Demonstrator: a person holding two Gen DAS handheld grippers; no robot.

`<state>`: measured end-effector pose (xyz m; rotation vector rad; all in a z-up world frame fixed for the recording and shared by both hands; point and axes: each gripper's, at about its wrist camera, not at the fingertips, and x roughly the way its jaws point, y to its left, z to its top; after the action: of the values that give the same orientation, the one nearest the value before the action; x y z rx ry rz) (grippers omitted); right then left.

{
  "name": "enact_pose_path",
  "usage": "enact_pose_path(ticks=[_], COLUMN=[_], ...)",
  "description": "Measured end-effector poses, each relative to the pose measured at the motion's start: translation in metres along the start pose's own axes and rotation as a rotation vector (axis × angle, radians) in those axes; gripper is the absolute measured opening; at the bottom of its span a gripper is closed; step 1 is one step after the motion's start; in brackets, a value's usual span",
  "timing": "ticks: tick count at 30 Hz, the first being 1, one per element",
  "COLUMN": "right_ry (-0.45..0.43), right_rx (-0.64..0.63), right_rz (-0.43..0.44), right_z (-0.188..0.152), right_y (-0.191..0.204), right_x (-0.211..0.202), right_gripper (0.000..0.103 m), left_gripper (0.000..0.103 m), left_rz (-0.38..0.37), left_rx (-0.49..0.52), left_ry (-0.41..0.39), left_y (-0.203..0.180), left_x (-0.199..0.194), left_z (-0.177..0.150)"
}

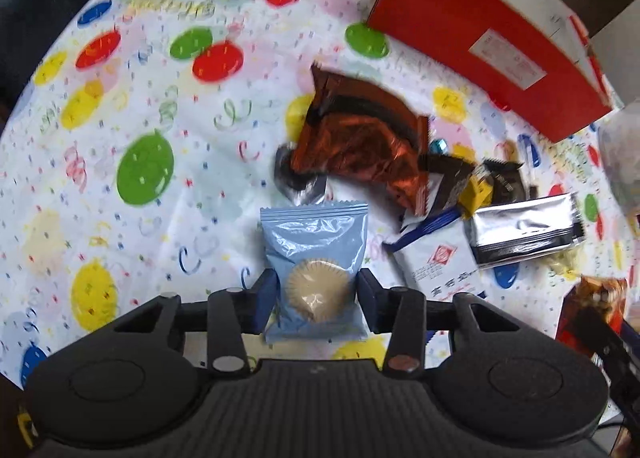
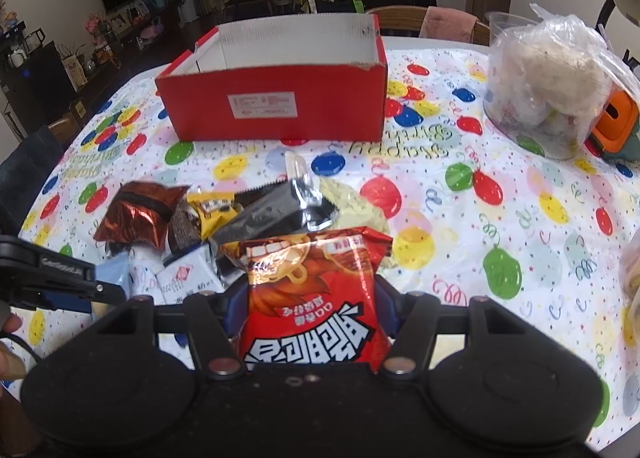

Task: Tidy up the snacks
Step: 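Close the right gripper on the red chip bag while the left closes on the blue cookie packet, then carry both packets into the red box and open both grippers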

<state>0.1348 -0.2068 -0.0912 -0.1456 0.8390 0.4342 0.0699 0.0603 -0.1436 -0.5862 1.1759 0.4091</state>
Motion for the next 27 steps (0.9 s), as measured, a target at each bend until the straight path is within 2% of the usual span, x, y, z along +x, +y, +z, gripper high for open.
enact_pose_path(ticks=[8,15,18,20,23,27], right_ry=[-0.089,-0.115,-0.091,-0.083,-0.074,-0.062], right_rx=[-0.007,-0.008,0.001,0.003,0.011,0.011], right_rz=[0.023,0.043,0.053,0.054,0.060,0.061], right_z=[0.047,0.068,0.065,0.062,0.059,0.056], right_y=[-0.002,-0.007,-0.008,-0.007,-0.006,-0.008], right_x=[-0.007,-0.003,0.004,0.008,0.011,0.013], right_gripper=[0.061,0.061,0.061,0.061,0.061,0.061], left_gripper=[0.034,0.035,0.044,0.055,0.071,0.072], left_rz=[-0.046,-0.053,-0.055,-0.063,-0.018,0.023], left_rx=[0.100,0.082,-0.005,-0.091,-0.155,-0.152], left_ry=[-0.146,-0.073,-0.003,0.031,0.016,0.033], left_y=[-0.023,-0.016,0.002,0.013,0.016,0.007], left_x=[-0.037,-0.030,-0.019,-0.012,-0.008,0.006], left_z=[0.023,0.030,0.033,0.035,0.037,0.033])
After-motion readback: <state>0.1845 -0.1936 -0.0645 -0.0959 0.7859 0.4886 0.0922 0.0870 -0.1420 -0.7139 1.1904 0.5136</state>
